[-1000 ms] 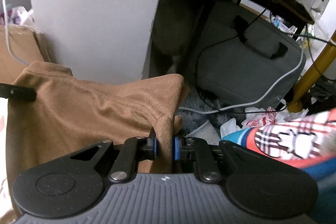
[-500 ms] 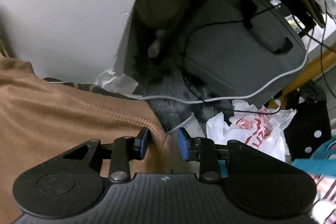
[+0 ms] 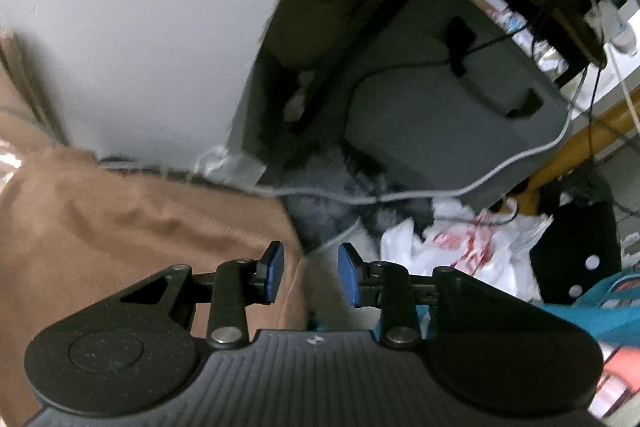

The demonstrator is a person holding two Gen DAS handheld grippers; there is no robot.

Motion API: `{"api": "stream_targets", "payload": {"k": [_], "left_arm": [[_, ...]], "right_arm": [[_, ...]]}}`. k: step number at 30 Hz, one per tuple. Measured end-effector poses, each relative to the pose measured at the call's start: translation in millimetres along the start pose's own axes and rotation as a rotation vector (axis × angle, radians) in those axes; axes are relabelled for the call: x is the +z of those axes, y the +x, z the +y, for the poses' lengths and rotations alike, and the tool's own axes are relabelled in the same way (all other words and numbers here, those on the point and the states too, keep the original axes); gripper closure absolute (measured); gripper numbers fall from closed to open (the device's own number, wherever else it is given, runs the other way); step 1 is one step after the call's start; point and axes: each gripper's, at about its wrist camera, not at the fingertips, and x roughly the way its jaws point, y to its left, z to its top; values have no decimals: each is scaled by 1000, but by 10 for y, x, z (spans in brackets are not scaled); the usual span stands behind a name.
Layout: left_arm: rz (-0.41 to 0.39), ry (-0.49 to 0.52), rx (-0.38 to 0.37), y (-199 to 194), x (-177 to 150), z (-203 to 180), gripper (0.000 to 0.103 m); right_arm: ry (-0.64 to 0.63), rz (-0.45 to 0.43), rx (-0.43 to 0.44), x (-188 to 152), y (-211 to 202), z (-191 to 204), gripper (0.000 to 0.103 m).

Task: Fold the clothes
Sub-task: 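Carry the shirt with both tools toward the dark clothes stack, then lower the folded shirt onto the dark clothes stack with both tools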

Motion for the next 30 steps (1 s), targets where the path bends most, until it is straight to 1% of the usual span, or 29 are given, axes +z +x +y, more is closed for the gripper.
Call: {"api": "stream_targets", "payload": {"k": [2,5,7,10,12,16,21,24,26,28,30], "left_arm": [[14,-1,-4,-23,-96,-26,46],[45,-1,-17,-23,-231,-58,46],[66,7,-22,-7,-336,-83,46],[92,35,-17,-4,-478,-116,46],[108,46,-11,-3,-564,-114,46],[146,61,6,-10,-747,-91,46],[154,93,20,-112,-878,-152,46],[157,89,26,-149,-896,-193,46],[164,98,34,-188,-921,-239,47],[173,117,42,-230,-944,-293,46],[175,134,57,-286,-960,-335,46]], "right_arm": [[12,60,-6,-44,85,48,68],[21,110,14,-83,193,91,72],[20,127,8,-89,288,102,72],[22,156,-24,-131,491,69,72],[33,156,-37,-154,602,32,72],[-3,114,-79,-162,633,98,72],[8,7,-107,-119,302,92,71],[15,-65,-61,-166,-13,108,71],[-7,-107,-28,-274,-221,179,72],[-31,-153,-16,-397,-385,252,72],[-32,-182,17,-550,-508,290,73]]}}
